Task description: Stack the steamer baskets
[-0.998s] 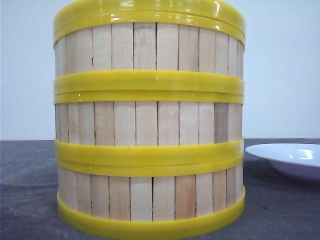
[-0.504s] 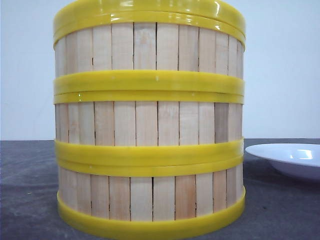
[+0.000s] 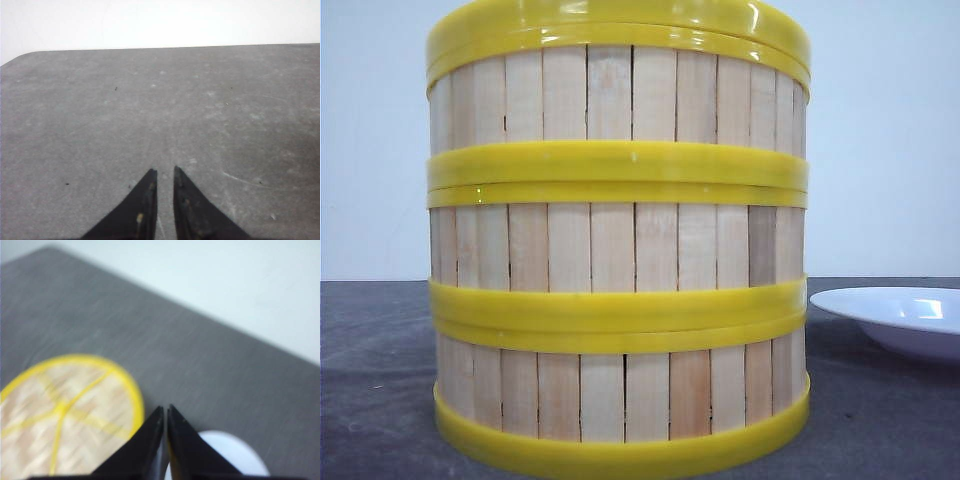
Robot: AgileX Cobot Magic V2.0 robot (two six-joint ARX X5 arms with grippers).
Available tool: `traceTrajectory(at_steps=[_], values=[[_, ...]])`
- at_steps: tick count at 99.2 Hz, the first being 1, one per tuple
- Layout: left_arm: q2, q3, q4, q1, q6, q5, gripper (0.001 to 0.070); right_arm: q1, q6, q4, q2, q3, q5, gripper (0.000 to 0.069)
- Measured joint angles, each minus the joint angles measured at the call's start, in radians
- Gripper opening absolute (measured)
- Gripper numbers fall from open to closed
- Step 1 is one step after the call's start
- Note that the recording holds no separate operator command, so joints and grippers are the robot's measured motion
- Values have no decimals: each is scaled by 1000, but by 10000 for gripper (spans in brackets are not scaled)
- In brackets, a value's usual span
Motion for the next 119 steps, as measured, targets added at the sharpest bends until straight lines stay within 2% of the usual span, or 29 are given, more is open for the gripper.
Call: traceTrajectory(at_steps=[9, 26, 48, 63, 89, 119], values=[[0, 0, 0, 0, 0, 0, 32, -92, -39, 71, 10, 0, -16, 8], [0, 0, 0, 0, 0, 0, 32, -308, -89, 194, 23, -19, -135, 8], [0, 0, 0, 0, 0, 0, 32, -554, -114, 397, 13, -166, -278, 8], [0, 0, 0, 0, 0, 0, 32, -646, -117, 549, -43, -359, -343, 8], [0, 0, 0, 0, 0, 0, 32, -718, -117, 856, -253, -780, -346, 8], [0, 0, 0, 0, 0, 0, 32, -773, -117, 1014, -546, -1204, -372, 8]])
